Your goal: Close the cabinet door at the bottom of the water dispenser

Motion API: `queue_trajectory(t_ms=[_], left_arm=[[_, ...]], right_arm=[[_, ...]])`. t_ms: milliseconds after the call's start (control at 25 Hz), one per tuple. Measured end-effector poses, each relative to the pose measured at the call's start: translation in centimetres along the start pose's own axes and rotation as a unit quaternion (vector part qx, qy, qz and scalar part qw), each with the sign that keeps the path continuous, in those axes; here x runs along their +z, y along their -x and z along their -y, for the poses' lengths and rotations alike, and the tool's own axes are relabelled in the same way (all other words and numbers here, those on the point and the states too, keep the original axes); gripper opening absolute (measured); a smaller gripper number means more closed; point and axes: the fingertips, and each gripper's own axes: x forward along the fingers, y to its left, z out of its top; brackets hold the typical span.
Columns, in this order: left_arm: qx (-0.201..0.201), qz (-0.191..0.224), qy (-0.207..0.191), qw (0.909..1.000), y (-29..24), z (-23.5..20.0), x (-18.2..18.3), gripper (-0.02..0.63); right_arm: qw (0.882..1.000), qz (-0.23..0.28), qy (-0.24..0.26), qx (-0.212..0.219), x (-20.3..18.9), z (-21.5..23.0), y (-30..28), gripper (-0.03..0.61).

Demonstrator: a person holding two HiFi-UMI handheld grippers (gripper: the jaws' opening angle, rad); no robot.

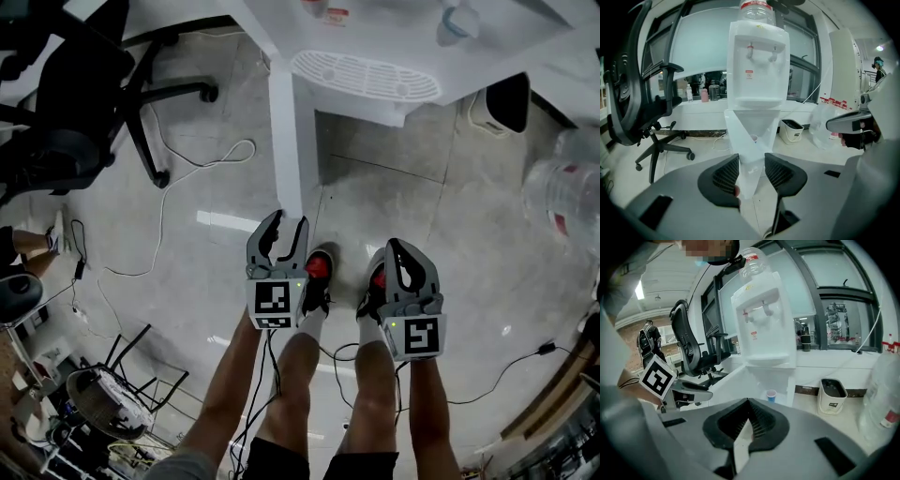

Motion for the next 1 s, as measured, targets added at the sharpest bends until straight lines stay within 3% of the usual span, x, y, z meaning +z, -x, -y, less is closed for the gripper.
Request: queue_trajectory(t_ms=[1000], left_arm=[[-0.056, -0.003, -0.035, 0.9978, -4.9, 9.3, 3.5, 0.146]], right_arm=[[0.996, 0.017, -0.056, -0.062, -1.6, 7.1, 3.3, 0.018]])
